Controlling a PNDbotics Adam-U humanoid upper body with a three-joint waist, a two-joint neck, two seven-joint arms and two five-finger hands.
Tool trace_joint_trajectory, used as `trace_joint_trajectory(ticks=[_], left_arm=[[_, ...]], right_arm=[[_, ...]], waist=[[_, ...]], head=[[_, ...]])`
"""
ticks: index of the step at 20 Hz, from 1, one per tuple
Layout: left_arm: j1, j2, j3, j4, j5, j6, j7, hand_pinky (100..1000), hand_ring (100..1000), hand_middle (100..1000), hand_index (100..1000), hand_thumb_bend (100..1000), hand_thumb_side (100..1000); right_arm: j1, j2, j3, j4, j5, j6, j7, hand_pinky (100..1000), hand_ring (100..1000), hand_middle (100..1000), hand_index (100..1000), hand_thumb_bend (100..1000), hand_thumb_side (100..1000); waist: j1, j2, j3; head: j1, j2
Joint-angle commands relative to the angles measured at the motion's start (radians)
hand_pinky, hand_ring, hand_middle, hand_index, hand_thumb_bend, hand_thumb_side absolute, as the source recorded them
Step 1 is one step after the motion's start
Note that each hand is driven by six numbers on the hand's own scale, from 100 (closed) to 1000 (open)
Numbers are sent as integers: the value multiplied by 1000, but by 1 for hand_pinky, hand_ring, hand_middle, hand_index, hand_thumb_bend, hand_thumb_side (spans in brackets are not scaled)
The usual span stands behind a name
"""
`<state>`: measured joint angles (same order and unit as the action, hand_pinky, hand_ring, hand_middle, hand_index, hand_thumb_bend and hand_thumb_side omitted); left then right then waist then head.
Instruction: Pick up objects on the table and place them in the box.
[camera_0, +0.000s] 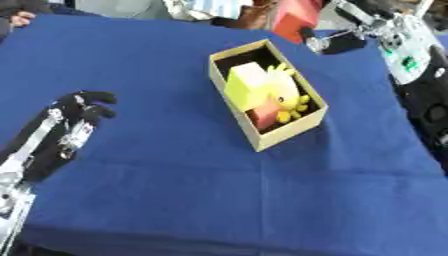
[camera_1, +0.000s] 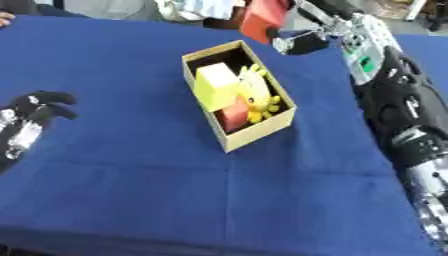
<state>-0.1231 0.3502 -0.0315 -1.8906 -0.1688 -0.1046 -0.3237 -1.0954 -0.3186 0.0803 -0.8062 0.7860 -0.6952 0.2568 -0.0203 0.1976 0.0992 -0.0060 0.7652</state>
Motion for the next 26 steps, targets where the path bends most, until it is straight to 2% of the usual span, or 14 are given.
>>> trace_joint_trajectory(ticks=[1, 7, 13, 19, 20, 21, 22, 26], left_arm=[[-9, 12, 2, -10, 7, -2, -4, 854, 705, 750, 845, 100, 833], [-14, 11, 0, -10, 10, -3, -7, 854, 704, 750, 845, 100, 830], [-16, 10, -1, -10, 11, -3, -9, 853, 703, 750, 845, 100, 830], [-17, 10, -2, -10, 11, -4, -10, 853, 702, 750, 845, 100, 829], [-16, 9, -2, -10, 11, -4, -11, 854, 702, 751, 845, 100, 829], [-16, 9, -2, -10, 11, -5, -11, 854, 702, 751, 845, 100, 829], [-16, 9, -2, -10, 11, -5, -12, 853, 702, 751, 845, 100, 830], [-14, 9, -1, -10, 11, -5, -12, 854, 702, 751, 845, 100, 832]], right_arm=[[-33, 14, 14, -30, -16, -12, 57, 720, 605, 550, 985, 100, 198], [-34, 65, 26, -17, 7, -19, 104, 722, 614, 574, 989, 100, 198], [-27, 98, 35, -7, 47, -32, 110, 729, 633, 611, 1000, 100, 198], [-19, 117, 60, -26, 158, -62, 109, 793, 792, 794, 1000, 100, 196], [-18, 120, 65, -29, 185, -67, 113, 818, 846, 847, 1000, 100, 204], [-16, 122, 68, -30, 211, -71, 116, 818, 846, 847, 1000, 100, 204], [-16, 124, 71, -33, 240, -76, 119, 841, 896, 892, 1000, 100, 220], [-13, 126, 72, -34, 346, -83, 118, 874, 963, 963, 1000, 100, 248]], waist=[[-5, -12, 3], [-2, -12, 10], [0, -11, 13], [5, -10, 12], [5, -10, 11], [6, -9, 10], [6, -9, 10], [7, -9, 9]], head=[[-8, 5], [-17, 5], [-22, 5], [-25, 5], [-26, 5], [-27, 5], [-27, 5], [-30, 5]])
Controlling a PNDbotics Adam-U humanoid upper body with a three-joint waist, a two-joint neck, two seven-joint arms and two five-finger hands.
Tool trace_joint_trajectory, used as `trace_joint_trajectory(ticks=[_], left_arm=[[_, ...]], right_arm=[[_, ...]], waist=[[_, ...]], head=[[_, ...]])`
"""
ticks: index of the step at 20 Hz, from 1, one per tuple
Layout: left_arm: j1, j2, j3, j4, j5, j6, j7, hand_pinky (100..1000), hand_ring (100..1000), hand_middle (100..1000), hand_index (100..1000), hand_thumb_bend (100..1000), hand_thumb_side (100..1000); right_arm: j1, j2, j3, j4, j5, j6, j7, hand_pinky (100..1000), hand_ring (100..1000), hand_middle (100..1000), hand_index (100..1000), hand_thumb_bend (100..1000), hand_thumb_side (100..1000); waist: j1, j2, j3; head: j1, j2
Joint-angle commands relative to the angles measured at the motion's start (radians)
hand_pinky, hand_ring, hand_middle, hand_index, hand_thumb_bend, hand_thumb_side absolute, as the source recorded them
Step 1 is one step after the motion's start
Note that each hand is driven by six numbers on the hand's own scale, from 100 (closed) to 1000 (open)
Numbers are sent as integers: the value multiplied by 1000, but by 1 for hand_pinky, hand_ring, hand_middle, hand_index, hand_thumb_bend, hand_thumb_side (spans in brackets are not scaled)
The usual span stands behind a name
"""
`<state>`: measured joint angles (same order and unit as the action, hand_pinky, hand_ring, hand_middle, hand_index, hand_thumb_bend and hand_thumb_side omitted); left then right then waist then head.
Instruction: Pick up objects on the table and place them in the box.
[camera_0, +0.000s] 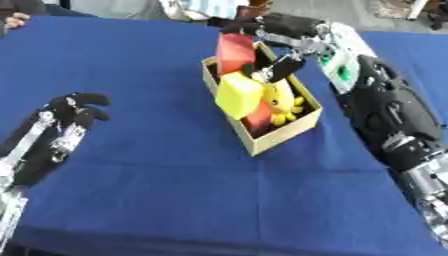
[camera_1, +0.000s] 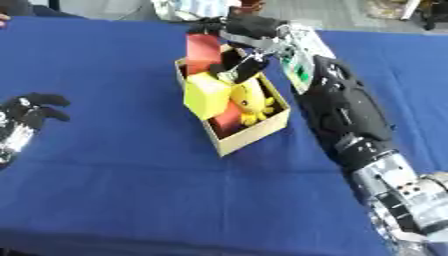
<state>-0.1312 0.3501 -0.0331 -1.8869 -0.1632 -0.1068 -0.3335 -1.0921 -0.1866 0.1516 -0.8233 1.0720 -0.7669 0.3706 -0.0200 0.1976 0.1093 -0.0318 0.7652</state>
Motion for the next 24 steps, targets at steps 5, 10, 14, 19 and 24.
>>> trace_joint_trajectory(ticks=[5, 10, 14, 19, 24], left_arm=[[-4, 8, 1, -13, 7, -4, -6, 854, 702, 752, 846, 100, 834], [-2, 9, 2, -11, 13, -3, -7, 855, 702, 752, 846, 100, 837], [0, 10, 4, -11, 12, -2, -7, 855, 702, 752, 846, 100, 838], [4, 13, 7, -9, 11, -1, -6, 855, 702, 752, 845, 100, 838], [5, 14, 8, -9, 11, -1, -5, 855, 702, 752, 845, 100, 839]], right_arm=[[-16, -10, -8, -2, 143, -6, -14, 901, 1000, 1000, 1000, 100, 327], [-23, -31, -14, 9, 141, -21, -12, 925, 1000, 1000, 1000, 100, 377], [-35, -64, -13, -1, 78, -41, 20, 937, 1000, 1000, 1000, 100, 378], [-40, -112, -13, -18, -54, -48, 76, 933, 1000, 1000, 1000, 100, 399], [-38, -153, -16, -38, -256, -38, 152, 923, 1000, 1000, 1000, 100, 439]], waist=[[6, -11, -3], [3, -12, -4], [-1, -14, -8], [-7, -17, -14], [-10, -19, -20]], head=[[-5, 5], [-2, 5], [5, 5], [17, 5], [23, 5]])
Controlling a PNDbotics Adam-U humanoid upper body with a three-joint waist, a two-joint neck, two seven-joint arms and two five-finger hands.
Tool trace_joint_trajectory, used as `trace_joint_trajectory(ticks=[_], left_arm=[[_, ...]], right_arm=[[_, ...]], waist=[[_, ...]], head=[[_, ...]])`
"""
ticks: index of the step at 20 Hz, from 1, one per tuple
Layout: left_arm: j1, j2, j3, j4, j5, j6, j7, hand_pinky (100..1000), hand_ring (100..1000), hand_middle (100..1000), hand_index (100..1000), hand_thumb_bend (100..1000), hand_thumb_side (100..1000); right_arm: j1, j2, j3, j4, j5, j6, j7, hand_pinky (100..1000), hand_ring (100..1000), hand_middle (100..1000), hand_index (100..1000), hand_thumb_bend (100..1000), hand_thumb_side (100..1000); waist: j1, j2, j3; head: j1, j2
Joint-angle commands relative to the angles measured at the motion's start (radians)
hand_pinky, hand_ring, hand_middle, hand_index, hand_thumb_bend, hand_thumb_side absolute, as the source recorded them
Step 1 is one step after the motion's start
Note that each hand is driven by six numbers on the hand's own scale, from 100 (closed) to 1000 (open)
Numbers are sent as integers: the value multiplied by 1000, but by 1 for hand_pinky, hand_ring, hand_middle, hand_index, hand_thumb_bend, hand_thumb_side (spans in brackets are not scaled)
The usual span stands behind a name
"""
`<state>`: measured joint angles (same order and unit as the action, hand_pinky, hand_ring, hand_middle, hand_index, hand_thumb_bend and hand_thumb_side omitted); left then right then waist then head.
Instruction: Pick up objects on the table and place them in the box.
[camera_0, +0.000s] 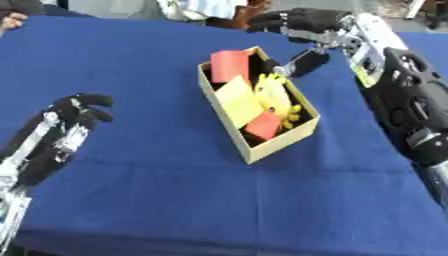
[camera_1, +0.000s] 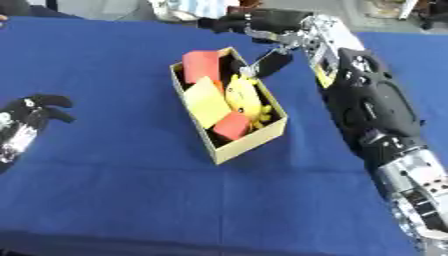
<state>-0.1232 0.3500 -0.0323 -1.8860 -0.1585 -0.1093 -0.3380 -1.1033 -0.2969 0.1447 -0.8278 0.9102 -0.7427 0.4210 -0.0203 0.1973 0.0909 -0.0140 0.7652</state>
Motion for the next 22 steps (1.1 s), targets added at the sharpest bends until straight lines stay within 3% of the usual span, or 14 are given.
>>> trace_joint_trajectory(ticks=[1, 6, 9, 11, 15, 20, 21, 22], left_arm=[[-2, 15, 8, -9, 5, 2, 0, 855, 702, 752, 845, 100, 840], [-1, 16, 10, -8, 5, 3, -1, 855, 703, 753, 845, 100, 840], [1, 16, 13, -7, 5, 4, 2, 855, 702, 752, 845, 100, 841], [2, 16, 15, -7, 4, 5, 4, 855, 702, 752, 845, 100, 841], [5, 14, 20, -6, 4, 8, 16, 855, 702, 752, 843, 100, 840], [10, 9, 34, -7, 9, 13, 46, 854, 702, 751, 841, 100, 832], [10, 8, 37, -7, 11, 14, 53, 853, 702, 749, 840, 100, 827], [11, 7, 40, -8, 14, 15, 62, 854, 702, 749, 839, 100, 825]], right_arm=[[-27, -51, -8, -40, -137, -58, 120, 922, 1000, 1000, 1000, 100, 450], [-24, -89, -6, -93, -320, -23, 213, 917, 1000, 1000, 1000, 100, 416], [-6, -123, -1, -162, -418, -10, 244, 914, 1000, 1000, 1000, 100, 319], [18, -157, 3, -241, -496, -9, 247, 911, 1000, 1000, 1000, 100, 218], [119, -242, -6, -459, -686, 9, 212, 891, 974, 1000, 1000, 100, 146], [334, -303, -87, -717, -909, 111, 122, 858, 923, 948, 1000, 100, 244], [379, -303, -106, -757, -944, 132, 105, 845, 904, 927, 1000, 100, 371], [423, -299, -124, -791, -976, 150, 91, 839, 895, 919, 1000, 100, 426]], waist=[[-10, -19, -3], [-13, -22, -8], [-14, -23, -12], [-15, -23, -16], [-18, -23, -29], [-14, -25, -58], [-14, -26, -65], [-14, -26, -72]], head=[[6, 5], [11, 5], [17, 5], [23, 5], [36, 5], [55, 5], [58, 5], [61, 5]])
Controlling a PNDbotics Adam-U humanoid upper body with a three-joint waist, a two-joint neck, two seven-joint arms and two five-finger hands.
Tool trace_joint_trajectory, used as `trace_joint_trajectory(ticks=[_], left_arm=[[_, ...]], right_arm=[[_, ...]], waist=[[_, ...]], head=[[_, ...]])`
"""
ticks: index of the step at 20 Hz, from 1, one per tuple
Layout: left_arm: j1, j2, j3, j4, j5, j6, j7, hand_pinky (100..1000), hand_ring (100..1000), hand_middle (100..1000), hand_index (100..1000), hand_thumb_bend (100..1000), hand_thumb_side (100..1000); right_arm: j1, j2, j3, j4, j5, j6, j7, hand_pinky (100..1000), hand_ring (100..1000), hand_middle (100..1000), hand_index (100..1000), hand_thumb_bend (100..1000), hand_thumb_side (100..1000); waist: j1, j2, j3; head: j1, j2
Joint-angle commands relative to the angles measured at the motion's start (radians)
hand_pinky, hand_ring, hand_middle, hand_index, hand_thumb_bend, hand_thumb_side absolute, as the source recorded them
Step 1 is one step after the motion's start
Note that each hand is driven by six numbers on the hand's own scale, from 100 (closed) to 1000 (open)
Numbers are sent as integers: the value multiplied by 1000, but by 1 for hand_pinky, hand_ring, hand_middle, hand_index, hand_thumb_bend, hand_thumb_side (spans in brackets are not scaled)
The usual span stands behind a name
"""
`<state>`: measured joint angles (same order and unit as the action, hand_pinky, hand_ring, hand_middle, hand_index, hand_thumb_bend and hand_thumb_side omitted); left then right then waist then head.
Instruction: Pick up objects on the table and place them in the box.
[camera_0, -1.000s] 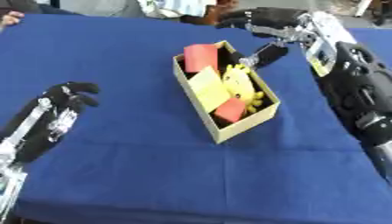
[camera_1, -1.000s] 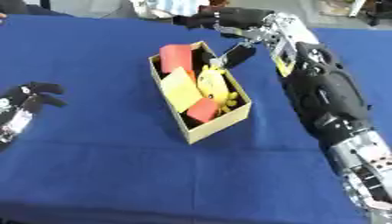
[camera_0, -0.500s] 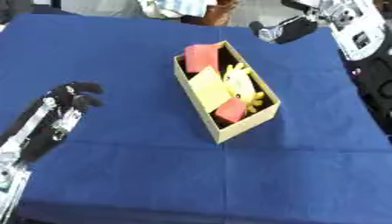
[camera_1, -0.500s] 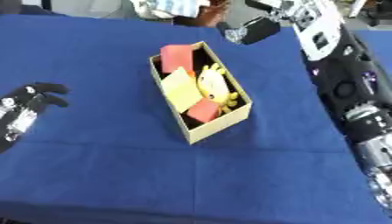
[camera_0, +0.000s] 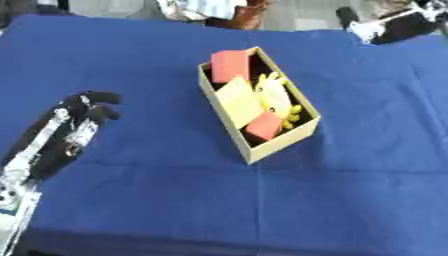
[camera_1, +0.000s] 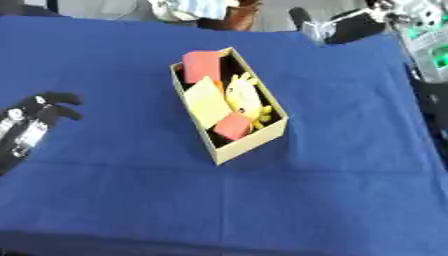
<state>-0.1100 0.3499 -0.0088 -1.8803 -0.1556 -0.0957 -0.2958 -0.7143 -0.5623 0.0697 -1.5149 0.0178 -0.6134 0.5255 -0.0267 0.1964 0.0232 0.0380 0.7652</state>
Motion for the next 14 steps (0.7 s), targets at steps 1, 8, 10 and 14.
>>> trace_joint_trajectory(ticks=[1, 8, 10, 14], left_arm=[[-3, 6, 19, -13, 14, 3, 27, 853, 701, 747, 837, 100, 823], [-9, -16, 30, -10, 39, 9, 71, 849, 698, 744, 831, 100, 818], [-8, -21, 32, -9, 48, 9, 83, 847, 696, 742, 829, 100, 820], [-7, -31, 34, -8, 69, 8, 110, 842, 691, 736, 821, 100, 817]], right_arm=[[74, -25, -64, -131, -113, 39, -22, 830, 882, 905, 1000, 100, 450], [319, 121, -161, -231, -286, 162, -42, 764, 787, 819, 948, 100, 501], [370, 156, -157, -245, -306, 185, -42, 755, 774, 810, 935, 100, 509], [441, 244, -150, -255, -321, 231, -34, 737, 746, 781, 897, 100, 524]], waist=[[-7, -26, -11], [4, -32, -59], [8, -35, -71], [18, -39, -88]], head=[[12, 5], [27, 5], [29, 5], [31, 5]])
